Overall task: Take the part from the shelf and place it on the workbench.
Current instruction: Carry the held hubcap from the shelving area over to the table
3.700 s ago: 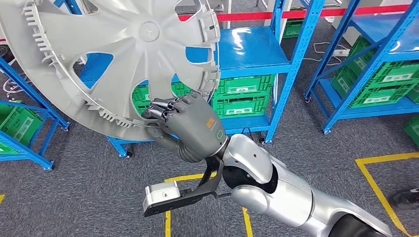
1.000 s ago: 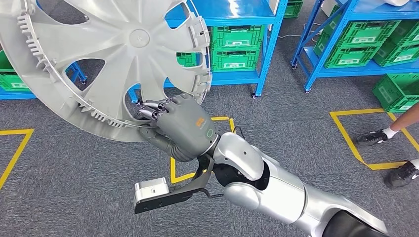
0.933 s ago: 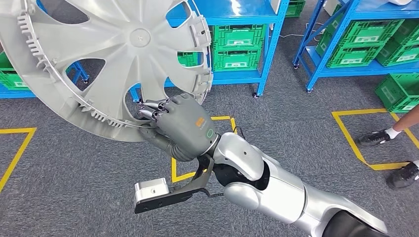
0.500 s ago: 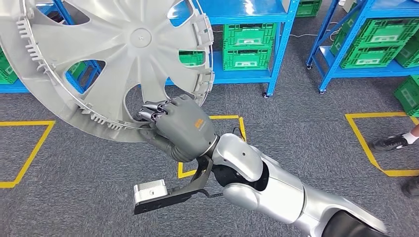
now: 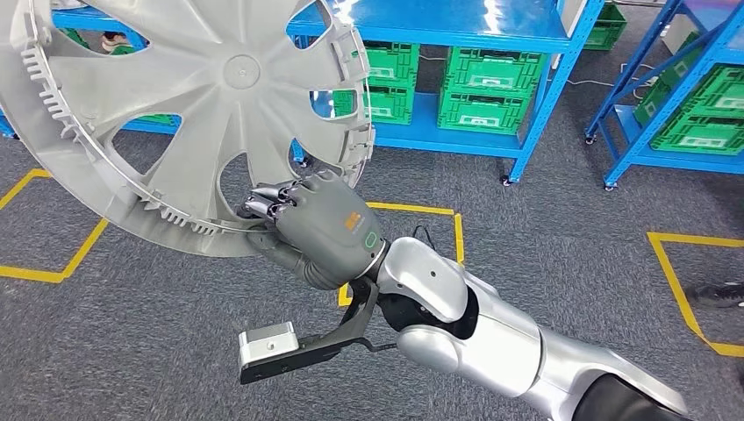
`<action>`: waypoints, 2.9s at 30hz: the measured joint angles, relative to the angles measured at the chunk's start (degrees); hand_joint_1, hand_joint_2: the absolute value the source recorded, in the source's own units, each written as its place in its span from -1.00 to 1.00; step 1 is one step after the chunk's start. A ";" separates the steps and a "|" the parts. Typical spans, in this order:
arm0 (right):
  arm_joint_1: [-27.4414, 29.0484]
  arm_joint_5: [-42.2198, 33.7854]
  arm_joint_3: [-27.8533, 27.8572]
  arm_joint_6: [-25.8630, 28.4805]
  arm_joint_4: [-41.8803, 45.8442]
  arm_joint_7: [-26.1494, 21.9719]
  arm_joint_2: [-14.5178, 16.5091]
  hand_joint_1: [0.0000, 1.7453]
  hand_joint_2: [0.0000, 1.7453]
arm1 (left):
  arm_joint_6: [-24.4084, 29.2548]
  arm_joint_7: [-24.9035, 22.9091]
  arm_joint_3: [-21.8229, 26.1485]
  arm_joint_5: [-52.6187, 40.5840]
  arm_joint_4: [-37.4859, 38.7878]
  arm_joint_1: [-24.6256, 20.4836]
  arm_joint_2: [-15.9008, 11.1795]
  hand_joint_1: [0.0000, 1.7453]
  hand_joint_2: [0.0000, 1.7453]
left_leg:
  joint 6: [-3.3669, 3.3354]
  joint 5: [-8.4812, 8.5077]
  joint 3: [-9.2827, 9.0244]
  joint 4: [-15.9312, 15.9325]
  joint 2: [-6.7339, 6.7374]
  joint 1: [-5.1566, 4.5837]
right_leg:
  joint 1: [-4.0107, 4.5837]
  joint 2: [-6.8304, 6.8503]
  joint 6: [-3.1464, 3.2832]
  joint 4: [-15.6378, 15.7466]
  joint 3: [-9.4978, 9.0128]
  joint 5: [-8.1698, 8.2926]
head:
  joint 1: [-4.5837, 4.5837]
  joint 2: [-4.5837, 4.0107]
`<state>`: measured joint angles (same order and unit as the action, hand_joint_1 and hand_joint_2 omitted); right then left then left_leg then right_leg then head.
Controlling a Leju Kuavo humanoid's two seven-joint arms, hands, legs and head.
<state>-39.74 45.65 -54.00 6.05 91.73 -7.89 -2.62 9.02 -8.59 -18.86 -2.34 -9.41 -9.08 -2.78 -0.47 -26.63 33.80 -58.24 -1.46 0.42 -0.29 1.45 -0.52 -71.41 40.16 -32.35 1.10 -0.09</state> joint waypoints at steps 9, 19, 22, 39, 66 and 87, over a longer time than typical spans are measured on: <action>-0.04 -0.11 -0.08 -0.05 0.11 -0.23 -0.38 1.00 1.00 | 0.43 0.45 0.00 0.33 0.01 0.68 0.03 -1.00 1.00 | 1.90 1.18 2.08 -0.67 -5.04 0.25 | -0.08 -3.73 1.45 11.91 -6.48 4.22 | -0.02 0.00; 0.79 -0.17 -0.43 0.05 0.69 -0.38 -0.37 1.00 1.00 | 0.56 0.91 0.00 0.72 0.04 1.37 0.03 -1.00 1.00 | 3.84 -2.31 3.69 -7.40 2.77 0.63 | -0.21 2.66 2.54 12.73 -6.55 4.95 | 0.88 0.00; 0.82 -0.08 -0.55 0.06 1.15 -0.46 -0.43 1.00 1.00 | 0.59 1.51 0.00 0.81 -0.01 1.37 0.01 -1.00 1.00 | 2.87 -0.33 -0.35 -0.03 4.72 0.25 | 0.16 4.11 1.62 12.48 -6.59 4.74 | 0.79 0.00; 2.13 1.20 -0.75 -0.52 2.22 -0.26 -1.78 1.00 1.00 | 0.16 1.42 0.00 0.54 -0.03 1.71 0.07 -1.00 1.00 | 2.70 1.50 2.36 -0.72 -5.65 0.57 | -0.43 -4.04 1.07 11.23 -6.47 3.68 | 0.52 0.00; 1.66 2.51 -0.71 -2.21 2.80 0.00 -1.23 1.00 1.00 | 0.48 1.79 0.02 1.34 -0.09 0.93 0.15 -1.00 1.00 | 1.02 1.11 1.29 -0.72 -4.07 0.28 | -0.59 -3.67 0.44 7.65 -4.65 3.22 | 0.69 0.00; 0.80 2.76 -0.76 -2.85 2.81 0.43 -0.09 1.00 1.00 | 0.25 1.31 0.04 1.22 -0.02 1.05 0.11 -1.00 1.00 | 1.34 1.31 1.39 -0.23 2.97 -0.15 | 0.33 4.50 0.86 11.14 -7.03 2.84 | 0.87 0.00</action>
<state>-38.94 48.41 -54.76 3.20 94.54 -7.46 -2.72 9.27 -7.28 -18.82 -1.12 -9.43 -8.02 -2.67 0.87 -25.32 35.19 -58.48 1.51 0.28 0.03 5.95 0.34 -60.27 33.13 -29.51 1.97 -0.09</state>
